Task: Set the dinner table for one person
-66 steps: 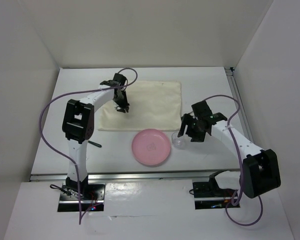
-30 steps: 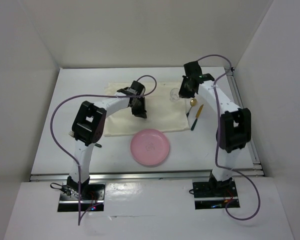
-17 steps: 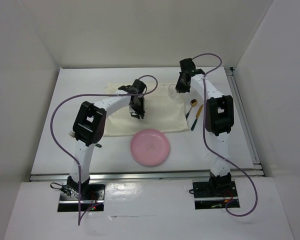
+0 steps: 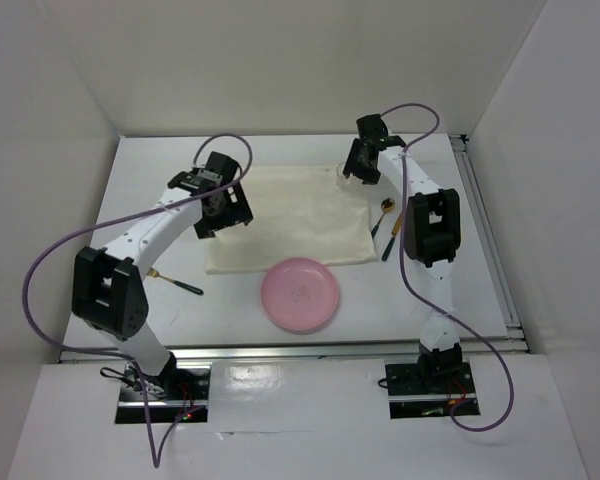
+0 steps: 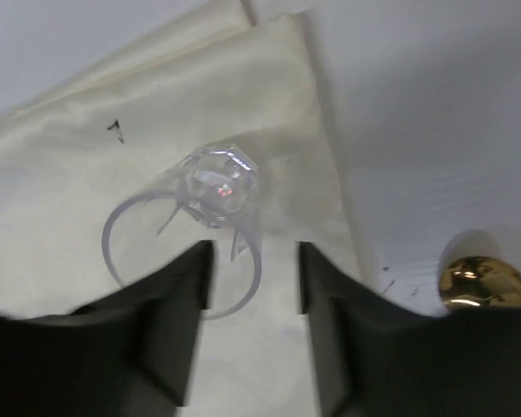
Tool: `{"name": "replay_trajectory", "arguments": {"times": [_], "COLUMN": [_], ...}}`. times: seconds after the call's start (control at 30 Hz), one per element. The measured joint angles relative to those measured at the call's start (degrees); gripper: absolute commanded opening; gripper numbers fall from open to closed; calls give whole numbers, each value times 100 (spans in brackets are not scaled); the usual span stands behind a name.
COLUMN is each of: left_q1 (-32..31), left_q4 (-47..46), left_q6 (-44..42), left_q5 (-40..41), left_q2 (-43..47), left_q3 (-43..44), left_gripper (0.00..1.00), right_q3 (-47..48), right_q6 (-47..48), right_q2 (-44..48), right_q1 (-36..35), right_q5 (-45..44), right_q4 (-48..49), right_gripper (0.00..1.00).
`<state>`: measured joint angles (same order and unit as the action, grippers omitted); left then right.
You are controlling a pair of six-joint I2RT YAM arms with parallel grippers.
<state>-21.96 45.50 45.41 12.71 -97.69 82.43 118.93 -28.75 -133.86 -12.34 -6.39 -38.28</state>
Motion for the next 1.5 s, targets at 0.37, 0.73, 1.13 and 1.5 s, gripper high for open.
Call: {"name": "replay_trajectory", "arguments": {"times": [0.37, 0.73, 1.13, 1.5], "left_q1": [879, 1812, 2249, 2194], "left_q4": [765, 863, -197, -122], "left_q6": [1237, 2374, 2531, 2000], "left_q5": [555, 597, 269, 697], "left_q2": [1386, 1735, 723, 645], "left_q3": [-1598, -2734, -3145, -2726], "left_gripper": [100, 90, 65, 0], "right_q3": [-37, -953, -1827, -2203], "right_q6": [149, 297, 452, 466], "right_q2": [190, 2118, 2833, 3165], "right_q1": [0, 0, 37, 247], "right_q5": [166, 581, 719, 638], "right_q4": [17, 404, 461, 380], "right_gripper": [100, 100, 100, 100]}}
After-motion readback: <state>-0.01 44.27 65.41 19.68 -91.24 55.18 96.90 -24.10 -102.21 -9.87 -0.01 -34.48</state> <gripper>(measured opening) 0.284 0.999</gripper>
